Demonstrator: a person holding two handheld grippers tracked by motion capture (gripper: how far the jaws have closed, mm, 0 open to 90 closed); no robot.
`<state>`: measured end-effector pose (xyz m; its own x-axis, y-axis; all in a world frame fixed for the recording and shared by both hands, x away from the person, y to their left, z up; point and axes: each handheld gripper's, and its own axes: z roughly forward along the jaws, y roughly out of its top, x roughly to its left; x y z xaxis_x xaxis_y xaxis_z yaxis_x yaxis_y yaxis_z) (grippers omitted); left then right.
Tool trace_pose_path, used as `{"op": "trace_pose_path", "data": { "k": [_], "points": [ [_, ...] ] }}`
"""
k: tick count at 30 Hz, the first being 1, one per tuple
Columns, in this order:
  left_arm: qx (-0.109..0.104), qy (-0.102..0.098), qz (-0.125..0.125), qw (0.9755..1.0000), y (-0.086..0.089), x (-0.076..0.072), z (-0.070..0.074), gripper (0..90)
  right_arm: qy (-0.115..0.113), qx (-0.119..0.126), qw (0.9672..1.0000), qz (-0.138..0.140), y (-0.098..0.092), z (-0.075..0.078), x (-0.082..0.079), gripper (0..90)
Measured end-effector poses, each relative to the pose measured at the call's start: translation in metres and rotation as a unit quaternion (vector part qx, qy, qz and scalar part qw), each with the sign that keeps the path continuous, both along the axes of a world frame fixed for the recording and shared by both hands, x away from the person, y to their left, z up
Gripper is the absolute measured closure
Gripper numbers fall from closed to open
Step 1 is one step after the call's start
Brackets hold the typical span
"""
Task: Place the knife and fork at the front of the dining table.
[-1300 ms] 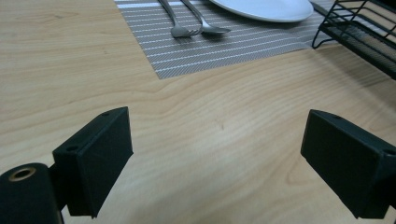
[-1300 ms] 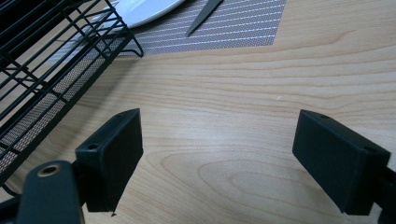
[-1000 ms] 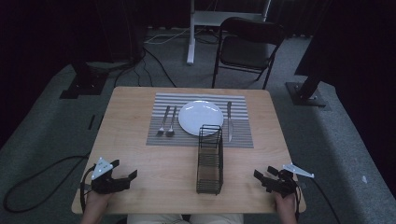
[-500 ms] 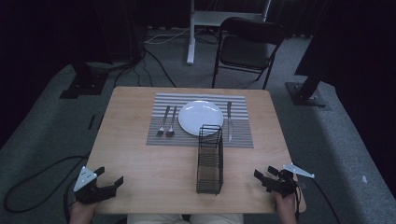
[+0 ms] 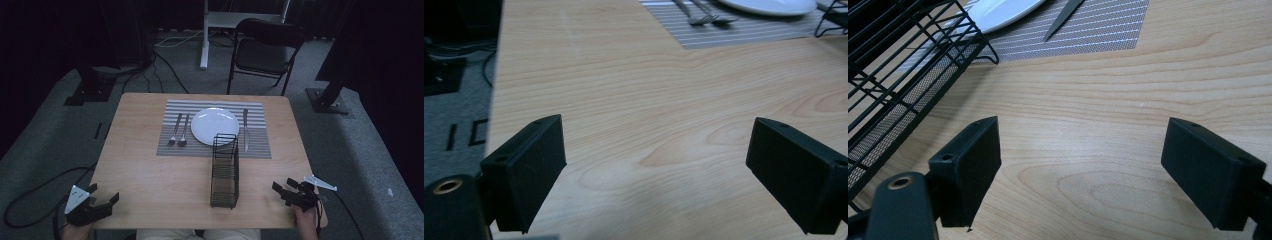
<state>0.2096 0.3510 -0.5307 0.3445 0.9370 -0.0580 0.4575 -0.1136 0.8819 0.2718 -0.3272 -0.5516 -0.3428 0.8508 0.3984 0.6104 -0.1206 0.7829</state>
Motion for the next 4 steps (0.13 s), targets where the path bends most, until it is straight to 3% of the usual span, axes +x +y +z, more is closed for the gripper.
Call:
{"op": "trace_pose_path", "data": {
  "k": [4],
  "points": [
    [-0.015, -0.004, 0.016, 0.9997, 0.0059, -0.0031, -0.0007, 8.9, -0.001, 0.002, 1.0000, 0.000, -0.0005, -0.0001, 0.0000, 15.5]
  ]
}}
